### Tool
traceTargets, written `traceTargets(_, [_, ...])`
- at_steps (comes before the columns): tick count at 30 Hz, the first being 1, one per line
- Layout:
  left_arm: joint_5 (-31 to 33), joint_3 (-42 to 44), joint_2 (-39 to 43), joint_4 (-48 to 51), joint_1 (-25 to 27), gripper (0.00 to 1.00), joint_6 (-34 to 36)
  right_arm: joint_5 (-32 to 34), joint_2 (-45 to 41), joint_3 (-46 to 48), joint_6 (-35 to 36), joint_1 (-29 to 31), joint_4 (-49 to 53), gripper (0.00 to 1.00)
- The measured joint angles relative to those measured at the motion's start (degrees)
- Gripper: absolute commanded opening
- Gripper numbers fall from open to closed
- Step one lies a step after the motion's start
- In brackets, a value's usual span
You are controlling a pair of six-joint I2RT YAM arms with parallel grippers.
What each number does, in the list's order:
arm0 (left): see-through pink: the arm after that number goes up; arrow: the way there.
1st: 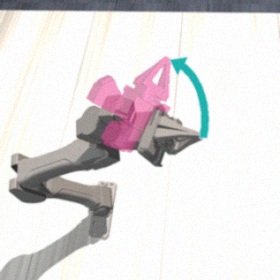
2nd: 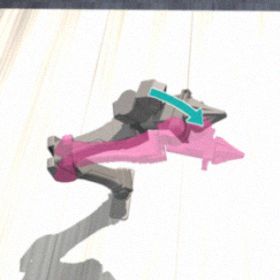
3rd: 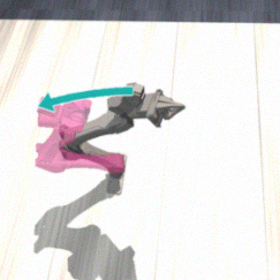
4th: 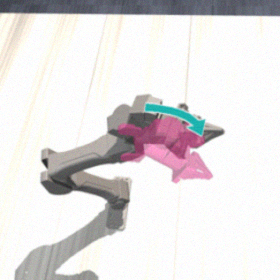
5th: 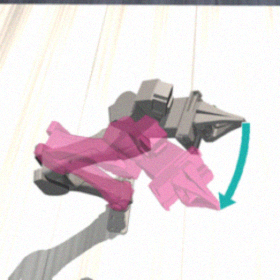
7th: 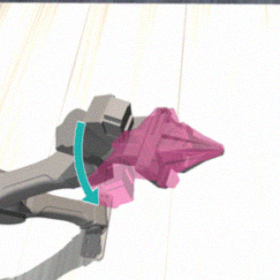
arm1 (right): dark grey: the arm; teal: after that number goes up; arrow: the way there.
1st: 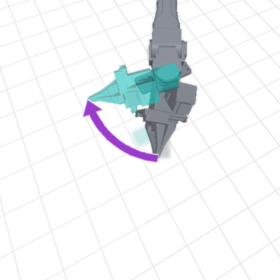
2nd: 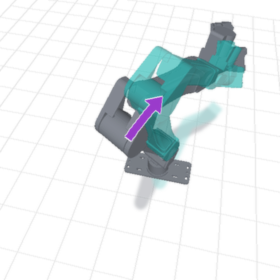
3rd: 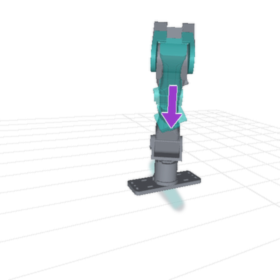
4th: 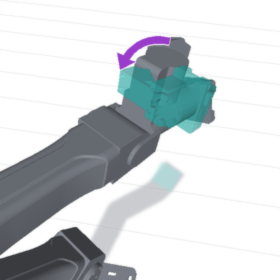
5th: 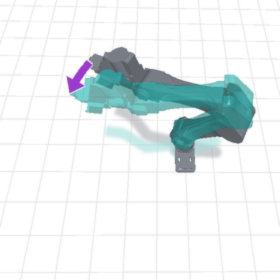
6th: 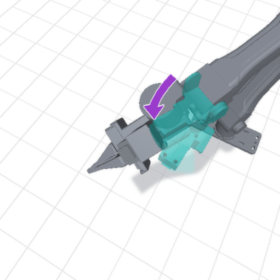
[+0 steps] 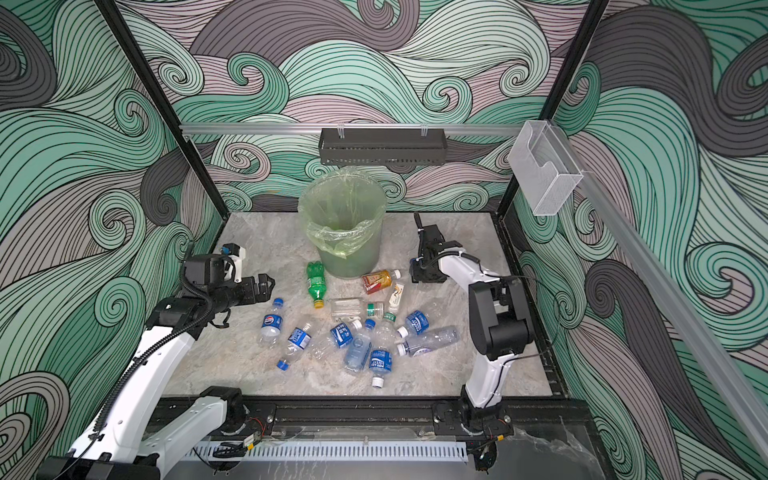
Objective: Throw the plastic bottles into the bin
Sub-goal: 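Lower right gripper and grasp the clear blue-capped bottle, then lift clear bottle with right gripper and carry it over the bin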
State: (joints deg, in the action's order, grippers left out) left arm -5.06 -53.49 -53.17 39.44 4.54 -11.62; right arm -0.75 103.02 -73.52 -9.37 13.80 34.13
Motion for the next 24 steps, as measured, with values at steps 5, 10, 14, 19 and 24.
traceTargets(5, [0.0, 0.0, -0.4, -0.5, 0.0, 0.99, -0.3, -0.9, -4.0, 0.0, 0.1, 0.0, -0.6, 0.54])
traceTargets(10, [0.0, 0.0, -0.4, -0.7, 0.0, 0.99, -0.5, -1.8, -8.4, 0.5, 0.2, 0.0, -0.7, 0.53])
traceTargets(14, [0.0, 0.3, -0.3, -0.9, 0.0, 0.99, -0.6, -2.9, -13.2, 2.1, 0.2, -0.1, -0.9, 0.52])
traceTargets(19, [0.0, 0.5, -0.3, -0.9, 0.0, 0.99, -0.6, -5.6, -21.5, 7.1, 0.0, -0.4, -2.8, 0.52])
traceTargets(24, [0.0, 0.5, -0.4, -0.9, 0.0, 0.99, -0.6, -9.3, -29.2, 11.7, -0.8, -0.5, -4.6, 0.51])
